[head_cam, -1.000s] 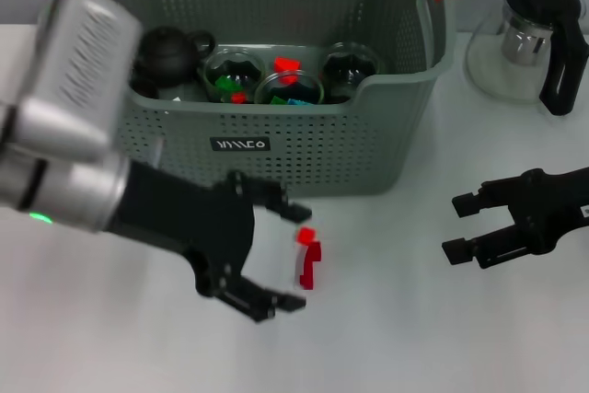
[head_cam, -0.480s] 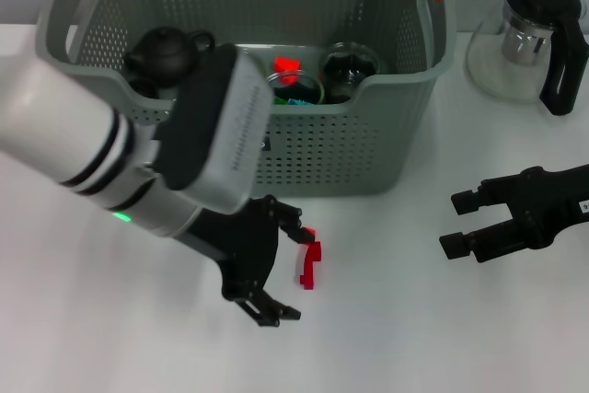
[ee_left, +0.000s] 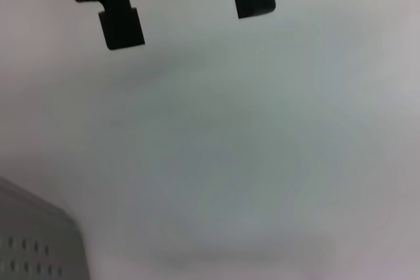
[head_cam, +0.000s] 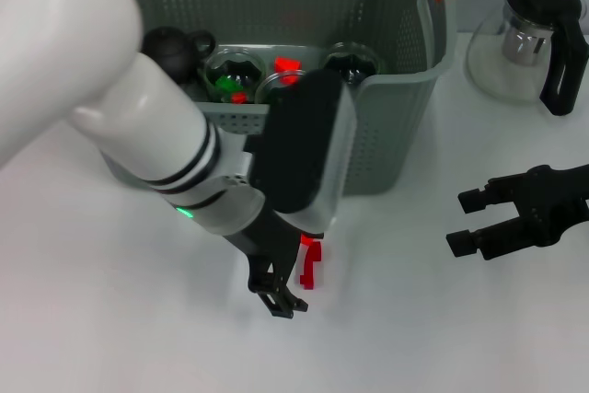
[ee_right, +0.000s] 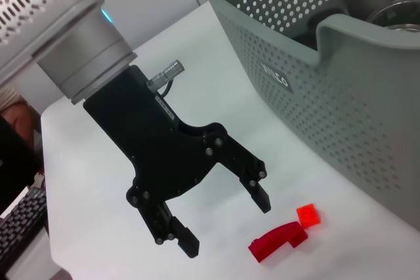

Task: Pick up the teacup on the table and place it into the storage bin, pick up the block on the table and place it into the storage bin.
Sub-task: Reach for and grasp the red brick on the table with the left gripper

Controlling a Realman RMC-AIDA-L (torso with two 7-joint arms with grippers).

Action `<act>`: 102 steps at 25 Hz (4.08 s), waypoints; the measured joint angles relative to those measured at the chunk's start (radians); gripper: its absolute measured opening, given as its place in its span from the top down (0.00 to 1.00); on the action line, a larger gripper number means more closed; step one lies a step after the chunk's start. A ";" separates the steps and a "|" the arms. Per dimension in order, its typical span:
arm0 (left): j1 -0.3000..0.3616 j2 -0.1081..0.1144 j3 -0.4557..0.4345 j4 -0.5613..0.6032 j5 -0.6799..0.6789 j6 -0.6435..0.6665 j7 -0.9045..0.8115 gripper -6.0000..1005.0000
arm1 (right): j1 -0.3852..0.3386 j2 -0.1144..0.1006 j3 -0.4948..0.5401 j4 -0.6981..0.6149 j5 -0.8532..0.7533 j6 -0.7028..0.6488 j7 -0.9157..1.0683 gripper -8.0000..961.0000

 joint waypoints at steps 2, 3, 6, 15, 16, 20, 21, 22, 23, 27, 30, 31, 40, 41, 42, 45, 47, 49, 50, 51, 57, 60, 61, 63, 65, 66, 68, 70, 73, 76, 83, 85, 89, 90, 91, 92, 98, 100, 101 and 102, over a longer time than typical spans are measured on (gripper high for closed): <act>-0.008 0.000 0.023 0.000 0.012 -0.009 -0.021 0.10 | 0.000 -0.001 -0.002 0.000 -0.002 -0.001 0.000 0.04; -0.013 0.001 0.033 0.000 0.017 -0.014 -0.026 0.10 | 0.000 -0.002 -0.004 0.000 -0.003 -0.001 0.000 0.04; -0.022 0.001 0.054 -0.008 0.027 -0.026 -0.034 0.10 | 0.000 -0.005 -0.007 -0.001 -0.018 -0.007 -0.006 0.04; -0.048 0.002 0.101 -0.043 0.035 -0.034 -0.063 0.10 | 0.001 -0.006 -0.008 -0.010 -0.096 -0.023 -0.014 0.04; -0.049 0.002 0.106 -0.045 0.038 -0.038 -0.065 0.10 | 0.002 -0.006 -0.008 -0.010 -0.096 -0.022 -0.014 0.04; -0.057 0.000 0.136 -0.068 0.060 -0.074 -0.080 0.10 | 0.002 -0.006 -0.008 -0.010 -0.096 -0.019 -0.015 0.04; -0.061 0.000 0.140 -0.075 0.062 -0.078 -0.080 0.10 | 0.003 -0.006 -0.008 -0.011 -0.096 -0.017 -0.015 0.04; -0.066 0.001 0.143 -0.083 0.065 -0.083 -0.080 0.10 | 0.004 -0.005 -0.008 -0.011 -0.096 -0.016 -0.015 0.04; -0.070 0.001 0.145 -0.089 0.066 -0.089 -0.080 0.10 | 0.005 -0.005 -0.009 -0.011 -0.096 -0.014 -0.015 0.04; -0.082 0.003 0.152 -0.099 0.071 -0.108 -0.078 0.10 | 0.005 -0.002 -0.009 -0.010 -0.096 -0.013 -0.020 0.04; -0.093 0.003 0.159 -0.109 0.073 -0.117 -0.077 0.10 | 0.005 0.001 -0.009 -0.009 -0.096 -0.011 -0.021 0.04; -0.096 0.003 0.162 -0.114 0.073 -0.121 -0.077 0.10 | 0.006 0.002 -0.009 -0.009 -0.096 -0.010 -0.021 0.04; -0.131 0.001 0.191 -0.173 0.079 -0.160 -0.080 0.10 | 0.005 0.005 -0.008 -0.003 -0.096 0.002 -0.024 0.04; -0.133 0.001 0.192 -0.177 0.079 -0.161 -0.080 0.10 | 0.004 0.005 -0.008 -0.002 -0.096 0.002 -0.025 0.04; -0.134 0.001 0.192 -0.180 0.080 -0.163 -0.080 0.10 | 0.004 0.006 -0.008 -0.002 -0.096 0.003 -0.025 0.04; -0.139 0.001 0.193 -0.193 0.080 -0.170 -0.079 0.10 | 0.003 0.007 -0.008 -0.002 -0.096 0.006 -0.026 0.04; -0.140 0.000 0.194 -0.198 0.080 -0.177 -0.077 0.10 | 0.003 0.007 -0.008 -0.002 -0.096 0.009 -0.027 0.04; -0.143 0.000 0.194 -0.204 0.080 -0.185 -0.077 0.10 | 0.003 0.008 -0.008 -0.002 -0.096 0.011 -0.028 0.04; -0.145 -0.001 0.194 -0.207 0.080 -0.187 -0.078 0.10 | 0.003 0.008 -0.008 -0.002 -0.096 0.011 -0.028 0.04; -0.147 -0.001 0.194 -0.211 0.080 -0.189 -0.079 0.10 | 0.003 0.008 -0.008 -0.002 -0.096 0.011 -0.028 0.04; -0.159 -0.001 0.194 -0.233 0.080 -0.192 -0.081 0.10 | 0.006 0.008 -0.008 -0.001 -0.096 0.014 -0.029 0.04; -0.163 -0.001 0.194 -0.239 0.080 -0.192 -0.081 0.10 | 0.006 0.008 -0.008 0.000 -0.096 0.016 -0.029 0.04; -0.163 -0.001 0.194 -0.240 0.080 -0.191 -0.081 0.10 | 0.006 0.008 -0.008 0.000 -0.096 0.016 -0.030 0.04; -0.165 -0.001 0.194 -0.244 0.079 -0.187 -0.081 0.10 | 0.006 0.008 -0.008 0.000 -0.096 0.017 -0.031 0.04; -0.168 -0.001 0.195 -0.248 0.079 -0.183 -0.080 0.10 | 0.006 0.008 -0.008 0.000 -0.094 0.019 -0.033 0.04; -0.168 -0.001 0.198 -0.248 0.079 -0.182 -0.080 0.10 | 0.006 0.008 -0.008 0.000 -0.094 0.020 -0.033 0.04; -0.168 -0.001 0.205 -0.248 0.080 -0.182 -0.080 0.10 | 0.006 0.008 -0.008 0.000 -0.094 0.021 -0.033 0.04; -0.168 -0.001 0.207 -0.248 0.080 -0.180 -0.080 0.10 | 0.006 0.008 -0.008 0.000 -0.094 0.021 -0.034 0.04; -0.168 -0.001 0.207 -0.248 0.079 -0.175 -0.079 0.10 | 0.006 0.008 -0.008 0.000 -0.094 0.021 -0.034 0.04; -0.169 -0.001 0.207 -0.247 0.078 -0.161 -0.078 0.10 | 0.006 0.008 -0.007 0.000 -0.095 0.022 -0.034 0.04; -0.170 -0.001 0.207 -0.246 0.076 -0.150 -0.071 0.10 | 0.006 0.008 -0.007 0.000 -0.094 0.024 -0.034 0.04; -0.172 0.000 0.208 -0.246 0.075 -0.149 -0.069 0.10 | 0.006 0.008 -0.007 0.000 -0.093 0.024 -0.034 0.04; -0.176 0.002 0.207 -0.245 0.075 -0.149 -0.051 0.10 | 0.007 0.008 -0.008 0.000 -0.093 0.024 -0.033 0.04; -0.176 0.002 0.207 -0.244 0.076 -0.149 -0.046 0.10 | 0.007 0.008 -0.008 0.000 -0.093 0.024 -0.032 0.04; -0.177 0.002 0.207 -0.243 0.078 -0.148 -0.040 0.10 | 0.007 0.008 -0.008 0.000 -0.094 0.024 -0.031 0.04; -0.178 0.002 0.207 -0.243 0.078 -0.148 -0.034 0.10 | 0.007 0.008 -0.008 0.000 -0.094 0.024 -0.030 0.04; -0.196 0.003 0.207 -0.239 0.079 -0.135 0.002 0.10 | 0.009 0.009 -0.009 0.000 -0.092 0.024 -0.025 0.04; -0.203 0.003 0.208 -0.239 0.079 -0.128 0.013 0.10 | 0.010 0.010 -0.009 0.000 -0.092 0.024 -0.025 0.04; -0.206 0.003 0.210 -0.240 0.079 -0.125 0.022 0.10 | 0.011 0.010 -0.009 0.000 -0.092 0.024 -0.025 0.04; -0.210 0.003 0.211 -0.239 0.079 -0.122 0.033 0.10 | 0.012 0.011 -0.009 0.000 -0.092 0.023 -0.025 0.04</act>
